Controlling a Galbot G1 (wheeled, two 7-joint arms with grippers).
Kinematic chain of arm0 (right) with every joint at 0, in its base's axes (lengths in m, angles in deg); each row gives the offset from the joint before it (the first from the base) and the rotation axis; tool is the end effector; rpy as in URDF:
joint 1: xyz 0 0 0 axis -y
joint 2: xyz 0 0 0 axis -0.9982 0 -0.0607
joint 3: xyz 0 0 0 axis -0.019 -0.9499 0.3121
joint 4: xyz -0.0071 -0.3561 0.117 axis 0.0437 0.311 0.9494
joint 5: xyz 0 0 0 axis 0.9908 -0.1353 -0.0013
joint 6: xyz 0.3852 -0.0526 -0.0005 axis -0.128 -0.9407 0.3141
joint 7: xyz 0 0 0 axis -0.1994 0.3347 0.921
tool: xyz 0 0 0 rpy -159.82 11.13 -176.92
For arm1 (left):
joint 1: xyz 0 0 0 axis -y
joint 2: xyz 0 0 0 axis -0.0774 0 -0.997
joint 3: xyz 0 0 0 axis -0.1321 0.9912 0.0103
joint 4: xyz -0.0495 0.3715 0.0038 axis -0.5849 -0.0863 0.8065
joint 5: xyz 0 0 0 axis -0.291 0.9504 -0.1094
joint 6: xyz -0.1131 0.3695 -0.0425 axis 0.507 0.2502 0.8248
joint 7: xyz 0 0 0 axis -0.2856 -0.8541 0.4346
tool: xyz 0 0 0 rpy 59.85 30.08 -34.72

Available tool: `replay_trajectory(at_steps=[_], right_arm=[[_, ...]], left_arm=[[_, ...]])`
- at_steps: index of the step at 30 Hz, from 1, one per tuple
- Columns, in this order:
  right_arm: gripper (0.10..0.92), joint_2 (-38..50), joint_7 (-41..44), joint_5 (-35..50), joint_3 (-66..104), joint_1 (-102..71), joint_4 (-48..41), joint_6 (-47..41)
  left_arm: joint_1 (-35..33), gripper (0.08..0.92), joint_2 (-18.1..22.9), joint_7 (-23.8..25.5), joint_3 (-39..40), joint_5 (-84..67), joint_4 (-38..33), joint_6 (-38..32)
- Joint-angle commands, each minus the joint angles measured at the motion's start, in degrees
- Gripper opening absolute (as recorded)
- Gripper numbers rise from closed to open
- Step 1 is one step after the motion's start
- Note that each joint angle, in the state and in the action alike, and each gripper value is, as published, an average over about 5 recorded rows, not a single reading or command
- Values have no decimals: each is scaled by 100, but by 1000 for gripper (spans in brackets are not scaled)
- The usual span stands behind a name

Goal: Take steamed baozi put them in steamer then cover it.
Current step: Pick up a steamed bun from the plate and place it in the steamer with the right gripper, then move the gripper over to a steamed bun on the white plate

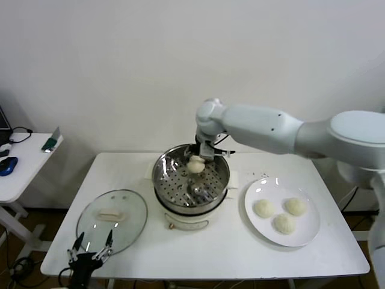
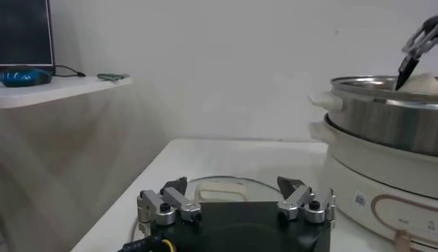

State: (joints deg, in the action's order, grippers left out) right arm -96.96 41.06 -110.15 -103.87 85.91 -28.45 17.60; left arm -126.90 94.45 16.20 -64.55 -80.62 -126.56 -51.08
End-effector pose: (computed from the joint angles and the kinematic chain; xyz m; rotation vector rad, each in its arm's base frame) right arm 0.6424 0.1787 -0.1145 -1.8377 0.2817 -2.4593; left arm 0.1196 0.1039 -0.3792 0.1634 -2.8827 0.0155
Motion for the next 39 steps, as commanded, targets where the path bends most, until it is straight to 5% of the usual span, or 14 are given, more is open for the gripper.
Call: replay_trajectory(at_steps=[1, 8, 14, 23, 30, 39], right_arm=[[678, -256, -146, -251, 51, -291, -626, 88], [673, -389, -210, -209, 86, -327, -802, 134], [793, -301, -257, 119, -16, -83, -608, 239], [823, 269, 326, 2511, -672, 1345, -68, 47], [823, 1717, 1093, 5408, -1325, 2242, 1002, -2174], [823, 3479, 958, 5381, -2160, 2333, 2059, -3827]], left_arm=[[7, 823, 1, -3, -3, 1, 26, -2], [10, 823, 5, -8, -11, -1, 29, -10], [5, 823, 22, -7, -9, 8, -11, -2], [-2, 823, 47, 2, 16, 39, -39, 7], [49, 823, 51, 6, 68, 67, 33, -2], [69, 823, 28, 10, 101, 72, 18, -23]])
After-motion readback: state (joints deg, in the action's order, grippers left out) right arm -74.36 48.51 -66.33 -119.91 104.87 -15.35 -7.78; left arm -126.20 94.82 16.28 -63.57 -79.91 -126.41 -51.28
